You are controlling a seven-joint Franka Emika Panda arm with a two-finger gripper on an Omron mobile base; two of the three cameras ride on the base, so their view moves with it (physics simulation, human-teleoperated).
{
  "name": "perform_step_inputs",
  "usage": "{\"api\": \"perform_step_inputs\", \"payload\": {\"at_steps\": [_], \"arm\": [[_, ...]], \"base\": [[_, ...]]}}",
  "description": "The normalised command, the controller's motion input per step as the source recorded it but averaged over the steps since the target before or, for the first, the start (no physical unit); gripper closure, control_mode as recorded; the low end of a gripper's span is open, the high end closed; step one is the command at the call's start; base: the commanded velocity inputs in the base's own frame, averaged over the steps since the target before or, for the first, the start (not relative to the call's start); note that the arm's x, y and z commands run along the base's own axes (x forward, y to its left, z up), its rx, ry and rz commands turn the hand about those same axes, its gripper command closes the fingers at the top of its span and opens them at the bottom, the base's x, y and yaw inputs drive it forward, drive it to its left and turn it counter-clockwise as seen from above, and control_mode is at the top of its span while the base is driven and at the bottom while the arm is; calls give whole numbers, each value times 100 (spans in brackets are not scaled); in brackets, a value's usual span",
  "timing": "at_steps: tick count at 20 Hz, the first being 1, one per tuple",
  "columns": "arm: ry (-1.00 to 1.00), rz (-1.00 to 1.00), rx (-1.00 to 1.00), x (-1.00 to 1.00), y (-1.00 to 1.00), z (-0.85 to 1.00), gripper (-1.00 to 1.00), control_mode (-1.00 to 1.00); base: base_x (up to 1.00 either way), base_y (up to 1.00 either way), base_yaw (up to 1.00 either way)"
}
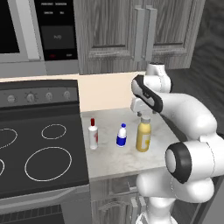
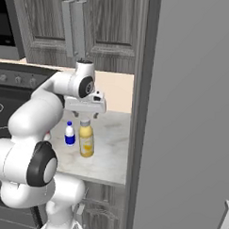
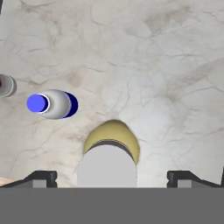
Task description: Place the drinks on the dining counter in a tight cluster.
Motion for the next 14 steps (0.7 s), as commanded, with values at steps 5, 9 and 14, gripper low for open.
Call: {"api": "perform_step_inputs", "payload": {"at_steps": [5, 9, 14], "arm": [[0, 0, 0, 1, 0, -27, -100, -100], [0, 0, 0, 0, 0, -21, -100, -100], [0, 0, 0, 0, 0, -12, -100, -100]], "base": [[0, 0, 0], [0, 0, 0], [0, 0, 0]]}}
